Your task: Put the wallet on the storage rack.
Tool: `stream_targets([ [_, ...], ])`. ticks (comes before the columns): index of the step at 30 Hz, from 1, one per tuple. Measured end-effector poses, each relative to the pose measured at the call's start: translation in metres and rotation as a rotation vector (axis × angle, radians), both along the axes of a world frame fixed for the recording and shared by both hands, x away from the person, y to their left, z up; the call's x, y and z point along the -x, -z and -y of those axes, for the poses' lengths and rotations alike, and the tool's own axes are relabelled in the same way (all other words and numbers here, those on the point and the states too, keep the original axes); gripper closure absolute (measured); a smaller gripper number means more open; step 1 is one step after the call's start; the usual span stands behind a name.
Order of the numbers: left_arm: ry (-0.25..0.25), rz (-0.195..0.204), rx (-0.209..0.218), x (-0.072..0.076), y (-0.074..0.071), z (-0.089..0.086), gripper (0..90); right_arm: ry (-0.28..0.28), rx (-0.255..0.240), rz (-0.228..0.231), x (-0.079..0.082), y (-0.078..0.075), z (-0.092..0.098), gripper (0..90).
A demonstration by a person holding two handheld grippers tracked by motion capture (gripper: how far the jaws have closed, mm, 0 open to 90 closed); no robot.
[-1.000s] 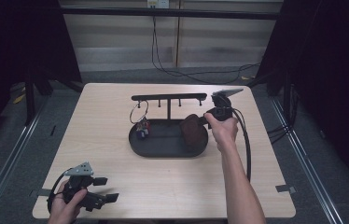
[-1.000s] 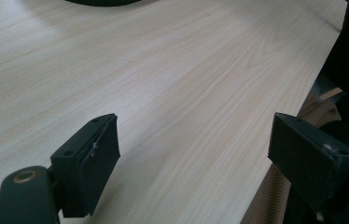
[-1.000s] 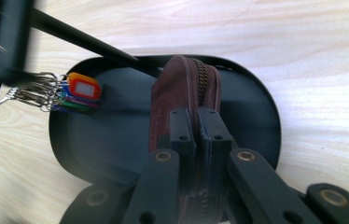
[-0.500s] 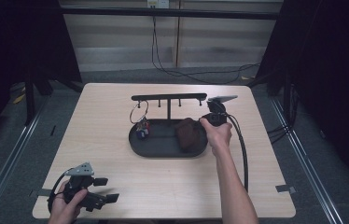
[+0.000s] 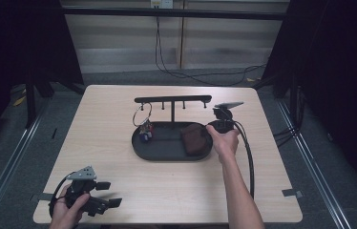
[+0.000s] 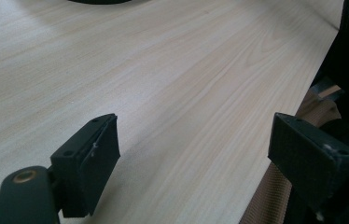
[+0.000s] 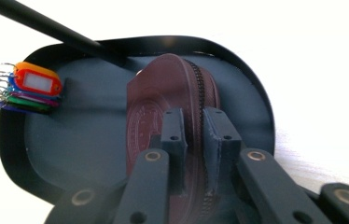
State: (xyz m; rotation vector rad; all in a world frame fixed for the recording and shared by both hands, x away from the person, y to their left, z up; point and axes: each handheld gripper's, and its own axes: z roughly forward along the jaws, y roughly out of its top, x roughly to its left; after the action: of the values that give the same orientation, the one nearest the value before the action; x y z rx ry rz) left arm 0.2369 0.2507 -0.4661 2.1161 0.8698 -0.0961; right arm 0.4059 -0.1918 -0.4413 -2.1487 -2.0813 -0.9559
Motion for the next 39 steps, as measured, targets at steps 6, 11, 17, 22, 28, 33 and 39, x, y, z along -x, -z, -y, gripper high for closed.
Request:
stream_targets([
  [6, 0.001, 0.001, -0.003, 0.000, 0.000, 0.001, 16.3, -0.004, 0.048, 0.014, 0.000, -0.003, 0.001, 68.2],
  [11, 0.001, -0.001, -0.001, 0.000, 0.000, 0.000, 16.3, -0.008, 0.034, 0.035, 0.002, -0.007, 0.005, 60.8],
  [17, -0.013, -0.001, 0.007, 0.000, 0.000, -0.001, 16.3, -0.032, 0.017, 0.091, 0.006, -0.015, 0.009, 43.5],
  [22, -0.017, 0.007, 0.011, 0.000, -0.001, -0.002, 16.3, -0.043, 0.012, 0.118, 0.009, -0.020, 0.012, 37.4],
  [28, -0.021, 0.009, 0.012, 0.000, -0.001, -0.002, 16.3, -0.067, 0.010, 0.144, 0.015, -0.027, 0.012, 30.5],
  [33, -0.036, 0.008, 0.023, -0.001, -0.001, -0.005, 16.3, -0.110, 0.012, 0.191, 0.025, -0.031, 0.011, 28.7],
  [39, -0.056, 0.015, 0.024, -0.001, -0.002, -0.007, 16.3, -0.138, 0.008, 0.231, 0.038, -0.037, 0.008, 24.6],
])
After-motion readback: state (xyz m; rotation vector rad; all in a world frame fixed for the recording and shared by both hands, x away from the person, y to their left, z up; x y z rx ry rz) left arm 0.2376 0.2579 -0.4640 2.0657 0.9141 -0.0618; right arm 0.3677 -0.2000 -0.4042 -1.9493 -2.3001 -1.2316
